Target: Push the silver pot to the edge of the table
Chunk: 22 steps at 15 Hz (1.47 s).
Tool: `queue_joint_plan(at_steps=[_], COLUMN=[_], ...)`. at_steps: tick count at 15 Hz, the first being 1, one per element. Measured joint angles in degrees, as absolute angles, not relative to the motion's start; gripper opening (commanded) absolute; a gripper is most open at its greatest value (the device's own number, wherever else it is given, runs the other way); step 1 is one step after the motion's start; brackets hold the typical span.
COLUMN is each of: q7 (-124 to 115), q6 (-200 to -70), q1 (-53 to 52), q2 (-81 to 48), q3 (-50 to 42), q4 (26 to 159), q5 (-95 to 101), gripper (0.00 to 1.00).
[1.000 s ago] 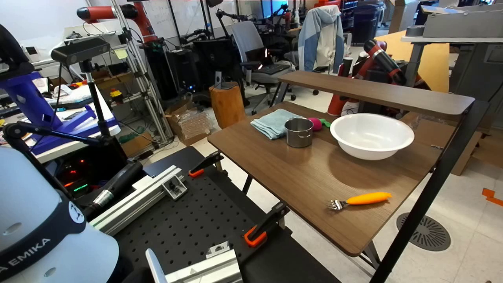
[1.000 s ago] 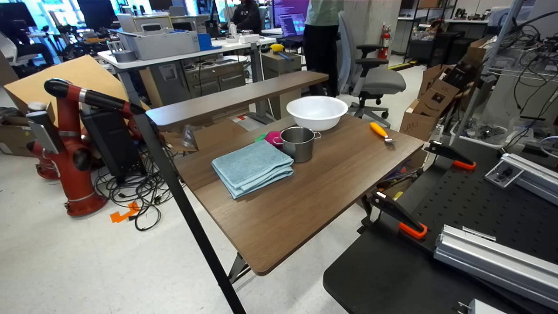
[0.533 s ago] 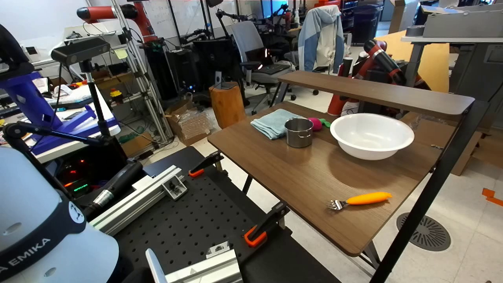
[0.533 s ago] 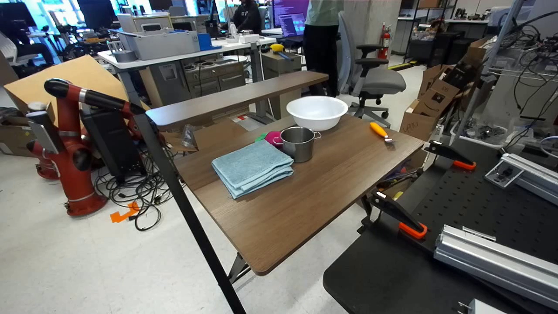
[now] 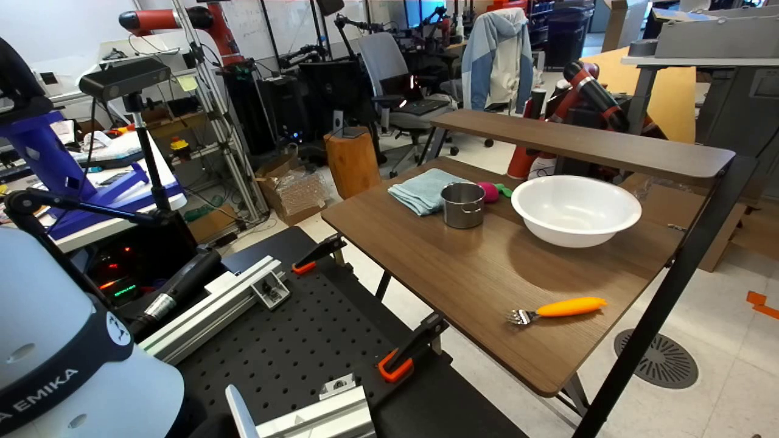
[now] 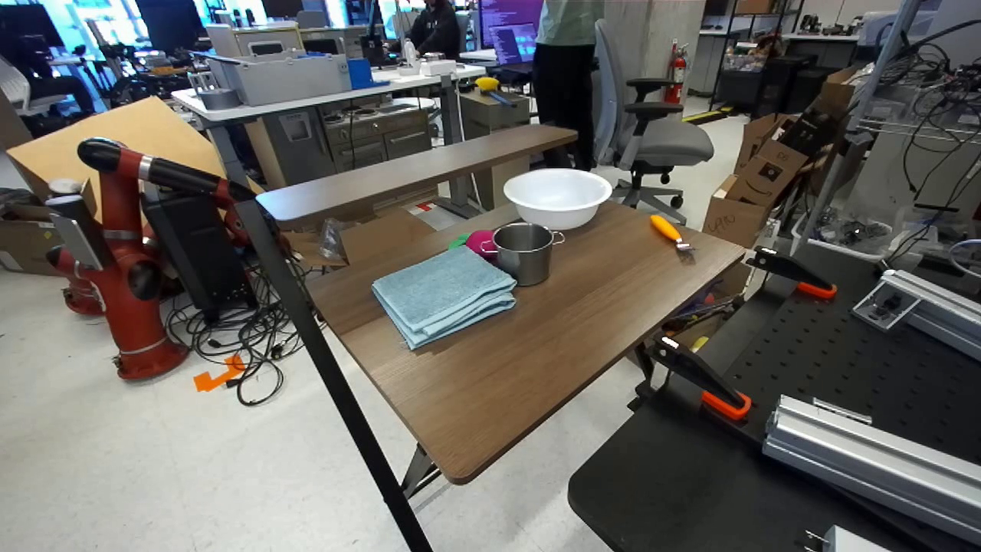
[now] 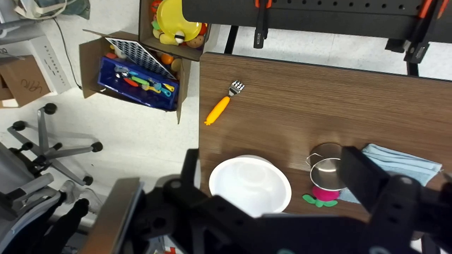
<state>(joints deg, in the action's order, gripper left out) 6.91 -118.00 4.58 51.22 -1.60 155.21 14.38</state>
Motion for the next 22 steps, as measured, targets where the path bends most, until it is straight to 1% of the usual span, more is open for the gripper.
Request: queue_joint_plan(at_steps=[6,11,17,22], q7=[8.56,12.07,19.01,19.89], q6=[-123.18,-131.62,-133.73,-128.86], q1=[0.85,-1.95,-4.69,-4.52], q2=[45.85,34.31,12.95,-3.36], q3=[-1.72,-3.65,-5.83,-4.87], q4=[155.15,152.52,139.76,124.62], q5=[14.1,9.93,-3.63,-12.48], gripper=[1.0,1.0,1.0,1.0])
